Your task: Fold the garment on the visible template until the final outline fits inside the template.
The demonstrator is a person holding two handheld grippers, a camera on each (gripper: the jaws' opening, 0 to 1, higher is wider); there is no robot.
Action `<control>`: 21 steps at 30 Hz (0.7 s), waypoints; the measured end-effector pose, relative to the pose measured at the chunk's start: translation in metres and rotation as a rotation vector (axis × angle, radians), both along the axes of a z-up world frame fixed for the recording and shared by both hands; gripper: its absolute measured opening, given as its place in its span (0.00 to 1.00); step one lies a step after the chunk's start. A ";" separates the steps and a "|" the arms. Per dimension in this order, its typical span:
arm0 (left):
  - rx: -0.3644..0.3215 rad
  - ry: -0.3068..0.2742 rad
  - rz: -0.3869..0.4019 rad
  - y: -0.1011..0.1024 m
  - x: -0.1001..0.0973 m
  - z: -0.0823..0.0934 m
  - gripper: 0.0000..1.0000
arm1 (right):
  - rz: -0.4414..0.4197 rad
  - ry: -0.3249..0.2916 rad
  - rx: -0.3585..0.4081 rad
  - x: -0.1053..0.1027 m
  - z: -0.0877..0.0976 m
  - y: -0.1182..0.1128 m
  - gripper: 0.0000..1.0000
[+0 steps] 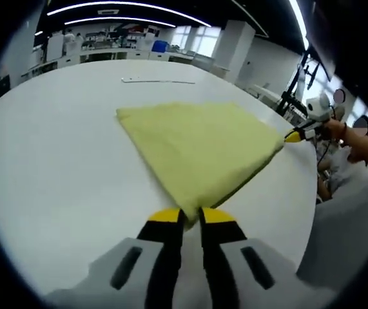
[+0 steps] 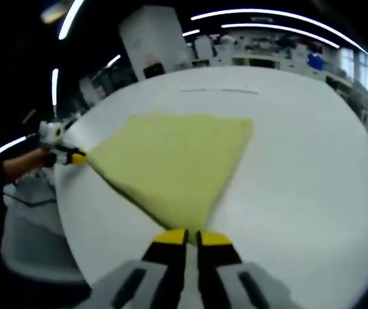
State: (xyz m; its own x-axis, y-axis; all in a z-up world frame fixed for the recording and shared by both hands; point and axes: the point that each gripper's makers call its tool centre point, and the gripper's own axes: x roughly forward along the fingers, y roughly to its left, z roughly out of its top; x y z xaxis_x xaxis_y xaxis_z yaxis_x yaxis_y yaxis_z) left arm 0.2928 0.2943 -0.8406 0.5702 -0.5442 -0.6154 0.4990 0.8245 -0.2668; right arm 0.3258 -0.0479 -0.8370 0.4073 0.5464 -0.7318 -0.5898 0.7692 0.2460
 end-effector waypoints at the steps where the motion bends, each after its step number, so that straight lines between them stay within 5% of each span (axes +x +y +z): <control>1: -0.003 -0.003 -0.001 -0.004 -0.002 0.001 0.02 | -0.001 -0.001 0.000 0.000 0.000 0.000 0.00; 10: -0.018 -0.013 0.008 -0.003 -0.003 0.006 0.00 | 0.046 -0.014 -0.016 -0.009 0.001 -0.001 0.00; 21: 0.065 -0.032 -0.030 -0.003 -0.020 0.005 0.00 | 0.066 -0.010 -0.030 -0.023 -0.001 -0.002 0.00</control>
